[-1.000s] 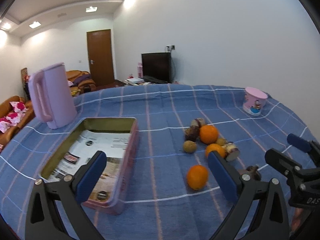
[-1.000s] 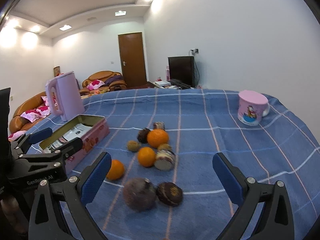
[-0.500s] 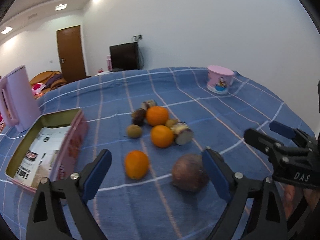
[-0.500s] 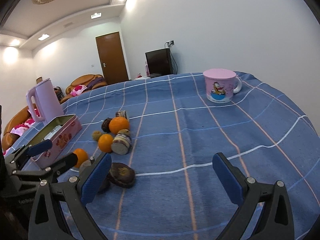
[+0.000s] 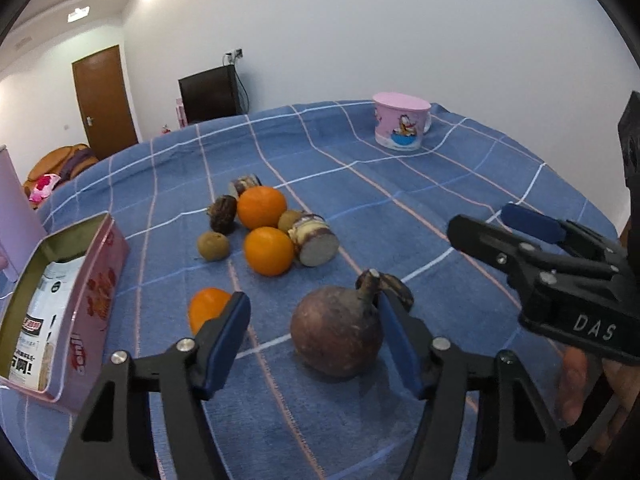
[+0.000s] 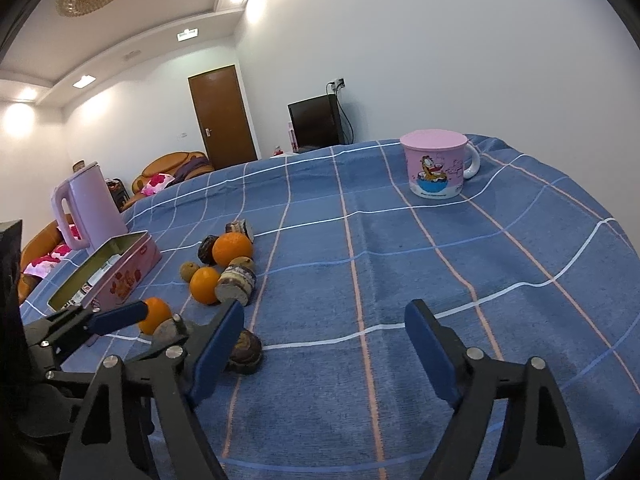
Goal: Organize fruits
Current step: 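Grasp the dark purple mangosteen with the left tool while the right tool grasps a dark brown round fruit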
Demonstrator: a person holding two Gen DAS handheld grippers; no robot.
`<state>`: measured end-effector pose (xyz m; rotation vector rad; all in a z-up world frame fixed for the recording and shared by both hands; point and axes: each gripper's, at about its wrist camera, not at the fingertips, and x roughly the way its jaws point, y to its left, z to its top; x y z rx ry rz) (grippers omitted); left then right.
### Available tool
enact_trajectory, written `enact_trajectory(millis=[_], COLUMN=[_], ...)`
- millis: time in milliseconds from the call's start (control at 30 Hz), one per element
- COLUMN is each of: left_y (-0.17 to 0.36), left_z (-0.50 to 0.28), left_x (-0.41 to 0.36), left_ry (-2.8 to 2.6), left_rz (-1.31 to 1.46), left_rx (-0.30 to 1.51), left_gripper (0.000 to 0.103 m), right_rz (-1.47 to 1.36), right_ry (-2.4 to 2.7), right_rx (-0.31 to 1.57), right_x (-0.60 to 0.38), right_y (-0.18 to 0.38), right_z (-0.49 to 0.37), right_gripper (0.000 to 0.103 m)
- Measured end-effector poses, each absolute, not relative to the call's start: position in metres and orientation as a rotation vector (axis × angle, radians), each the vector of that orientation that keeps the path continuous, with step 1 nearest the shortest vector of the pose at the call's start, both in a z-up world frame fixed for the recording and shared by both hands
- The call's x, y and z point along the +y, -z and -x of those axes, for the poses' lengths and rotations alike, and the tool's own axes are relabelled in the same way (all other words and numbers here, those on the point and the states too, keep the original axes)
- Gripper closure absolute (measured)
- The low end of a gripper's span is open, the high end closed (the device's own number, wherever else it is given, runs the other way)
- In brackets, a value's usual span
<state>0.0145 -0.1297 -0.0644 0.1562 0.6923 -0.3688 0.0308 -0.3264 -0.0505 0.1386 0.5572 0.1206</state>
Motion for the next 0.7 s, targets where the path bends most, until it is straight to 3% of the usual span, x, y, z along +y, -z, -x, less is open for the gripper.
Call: enact_trajectory(millis=[233,267,367,467,700], left_y=[0.070,0.070,0.070,0.069,0.060], left_z=[-0.015,-0.016,-0.018,-0.017,-0.013], left_x=[-0.135,-0.134,-0.130,-0.123,-0.099], left_ry=[0.432,0.423,0.426,0.395,0.329], left_rz=[-0.166,-0.166,-0.134,-0.116,-0.057], left_rx=[0.745,0.741,0.753,0.744,0.653], left_gripper=[0.041,0.050,0.050,0.050,0.050], right_rz=[-0.127,-0.124,-0.116,-0.098,-0.068], right_ry=[-0.145,-0.144,-0.148,-0.154,-0.196], right_rx=[0.578,0.584,0.593,0.608,0.639], right_x=[-0.314,-0.314,-0.313,-0.309,-0.299], right_y=[0.053,0.053,0.054,0.056,0.058], right_z=[-0.037,-0.038,-0.039,-0.041,-0.047], right_gripper=[0.023,0.023,0.024,0.032,0.033])
